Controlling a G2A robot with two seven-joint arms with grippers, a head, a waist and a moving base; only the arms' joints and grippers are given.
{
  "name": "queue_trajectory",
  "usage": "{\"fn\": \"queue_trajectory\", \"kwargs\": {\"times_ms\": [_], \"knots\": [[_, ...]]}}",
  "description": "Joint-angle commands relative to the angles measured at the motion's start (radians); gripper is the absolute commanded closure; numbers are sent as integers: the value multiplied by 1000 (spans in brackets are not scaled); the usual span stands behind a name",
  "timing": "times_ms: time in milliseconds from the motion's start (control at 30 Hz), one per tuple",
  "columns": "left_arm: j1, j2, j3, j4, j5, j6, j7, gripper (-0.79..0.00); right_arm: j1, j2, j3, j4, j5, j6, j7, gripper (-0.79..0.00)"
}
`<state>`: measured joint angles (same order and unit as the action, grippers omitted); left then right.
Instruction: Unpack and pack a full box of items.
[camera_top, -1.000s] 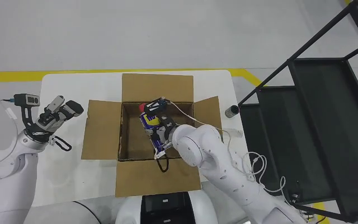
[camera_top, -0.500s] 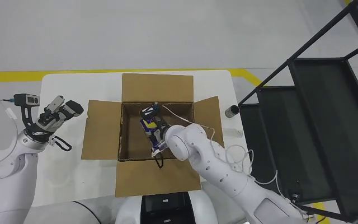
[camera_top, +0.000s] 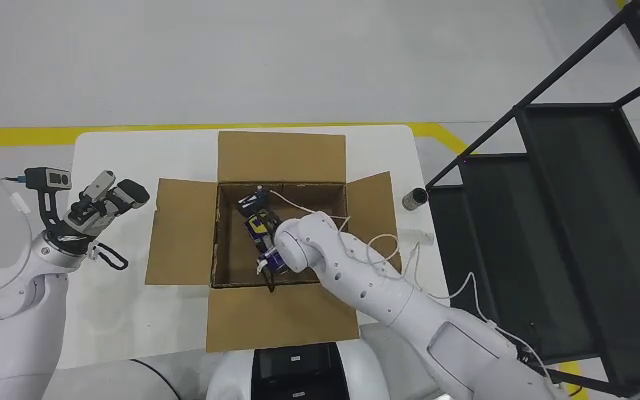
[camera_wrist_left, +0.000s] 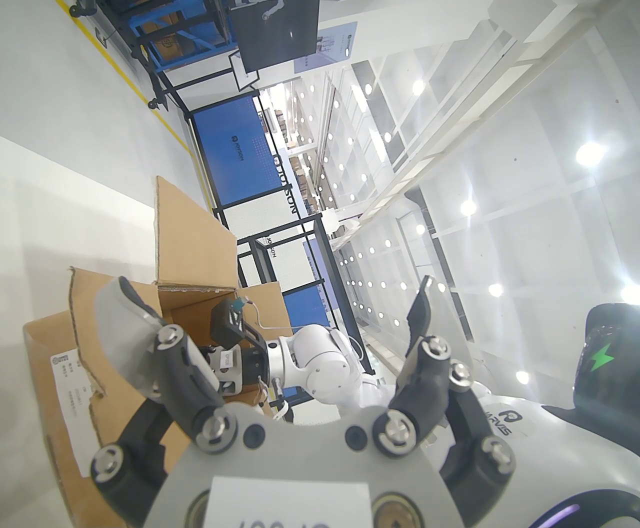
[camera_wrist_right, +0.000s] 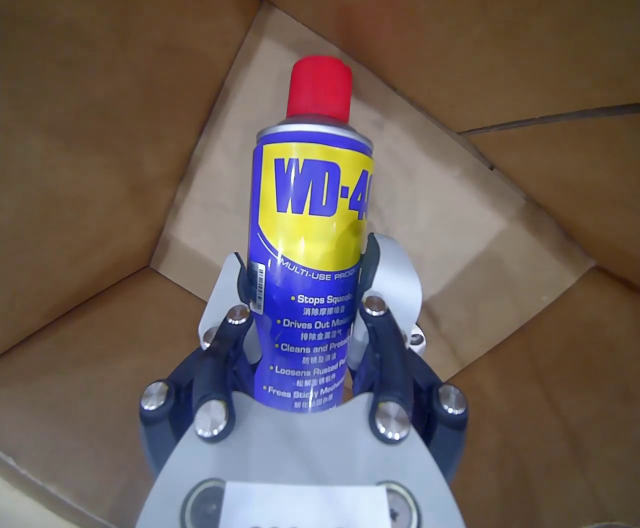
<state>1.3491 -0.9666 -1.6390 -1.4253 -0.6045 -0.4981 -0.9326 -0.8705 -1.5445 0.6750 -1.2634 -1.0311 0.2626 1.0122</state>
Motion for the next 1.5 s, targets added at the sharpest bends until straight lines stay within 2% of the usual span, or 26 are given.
{"fn": "queue_trajectory", "kwargs": {"times_ms": [0, 67, 367, 933, 967, 1033, 1133, 1167, 1200, 1233, 1467], "knots": [[0, 0, 0, 0, 0, 0, 0, -785, 12, -5, -3, 14, 8, -2, 24, -274], [0, 0, 0, 0, 0, 0, 0, -785, 24, -11, -8, 25, 7, 0, 44, -785], [0, 0, 0, 0, 0, 0, 0, -785, 59, -33, -21, 71, 10, -5, 75, -785], [0, 0, 0, 0, 0, 0, 0, -785, 97, -83, -60, 171, 34, -29, 57, -785], [0, 0, 0, 0, 0, 0, 0, -785, 100, -85, -60, 179, 36, -30, 53, -727], [0, 0, 0, 0, 0, 0, 0, -785, 105, -91, -62, 196, 38, -29, 50, -449], [0, 0, 0, 0, 0, 0, 0, -785, 111, -99, -66, 217, 36, -29, 48, -188], [0, 0, 0, 0, 0, 0, 0, -785, 113, -101, -66, 223, 37, -27, 48, -135], [0, 0, 0, 0, 0, 0, 0, -785, 115, -103, -67, 229, 34, -24, 47, -43], [0, 0, 0, 0, 0, 0, 0, -785, 117, -105, -68, 234, 29, -19, 47, 0], [0, 0, 0, 0, 0, 0, 0, -785, 115, -109, -56, 222, 9, -5, 56, 0]]}}
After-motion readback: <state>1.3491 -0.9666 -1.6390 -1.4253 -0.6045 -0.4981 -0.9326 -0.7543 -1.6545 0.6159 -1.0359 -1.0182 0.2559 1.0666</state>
